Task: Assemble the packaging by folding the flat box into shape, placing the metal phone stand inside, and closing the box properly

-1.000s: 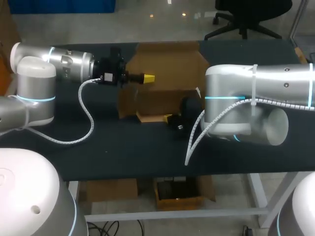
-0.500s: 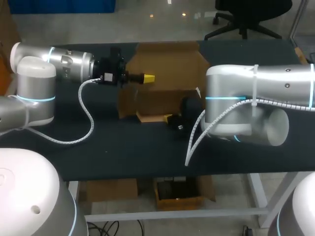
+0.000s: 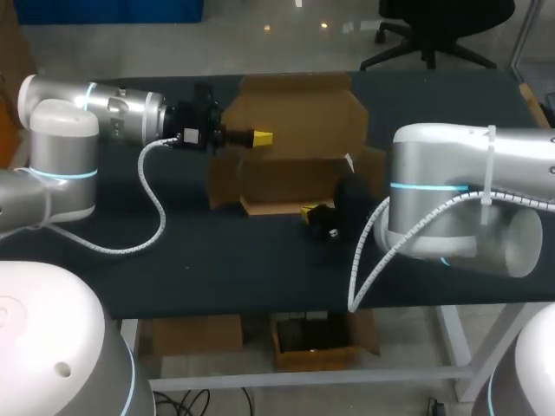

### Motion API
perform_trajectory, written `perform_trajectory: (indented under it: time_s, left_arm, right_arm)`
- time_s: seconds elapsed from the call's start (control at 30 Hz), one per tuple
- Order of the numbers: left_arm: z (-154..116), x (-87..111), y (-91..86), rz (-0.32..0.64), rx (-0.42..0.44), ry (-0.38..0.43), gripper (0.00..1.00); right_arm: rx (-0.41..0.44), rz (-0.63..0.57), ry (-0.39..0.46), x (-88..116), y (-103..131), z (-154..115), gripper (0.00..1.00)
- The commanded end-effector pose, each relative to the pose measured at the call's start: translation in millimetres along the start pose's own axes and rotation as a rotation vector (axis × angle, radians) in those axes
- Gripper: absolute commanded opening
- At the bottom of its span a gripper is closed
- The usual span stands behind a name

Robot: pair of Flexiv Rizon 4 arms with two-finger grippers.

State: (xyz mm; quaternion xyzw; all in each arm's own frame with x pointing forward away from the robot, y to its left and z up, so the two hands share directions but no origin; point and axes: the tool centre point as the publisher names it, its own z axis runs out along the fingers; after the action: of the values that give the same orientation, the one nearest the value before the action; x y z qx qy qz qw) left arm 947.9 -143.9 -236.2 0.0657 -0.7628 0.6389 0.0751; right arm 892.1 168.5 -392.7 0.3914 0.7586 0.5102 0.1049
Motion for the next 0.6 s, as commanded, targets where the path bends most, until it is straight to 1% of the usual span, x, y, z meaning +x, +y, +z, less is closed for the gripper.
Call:
perform_trajectory:
  time_s: [0.03, 0.13, 0.37, 0.43, 0.6]
  left_arm:
    - [0.6, -1.5, 3.7, -0.001, -0.002, 0.004, 0.00]
    - [0.6, -1.5, 3.7, -0.001, -0.002, 0.004, 0.00]
    - [0.6, -1.5, 3.7, -0.001, -0.002, 0.004, 0.00]
    - [0.6, -1.5, 3.7, -0.001, -0.002, 0.004, 0.00]
    - [0.6, -1.5, 3.7, -0.001, -0.002, 0.004, 0.00]
  right_arm:
    - [-0.042, -0.012, 0.022, -1.7, -0.5, -30.2, 0.00]
    - [-0.040, -0.022, 0.028, -2.9, 1.6, -42.6, 0.00]
    - [-0.049, -0.039, 0.091, -10.0, 5.9, -75.4, 0.00]
    - [-0.047, -0.045, 0.091, -12.8, 6.8, -84.7, 0.00]
    - [-0.059, -0.058, 0.146, -20.1, 10.6, -107.2, 0.00]
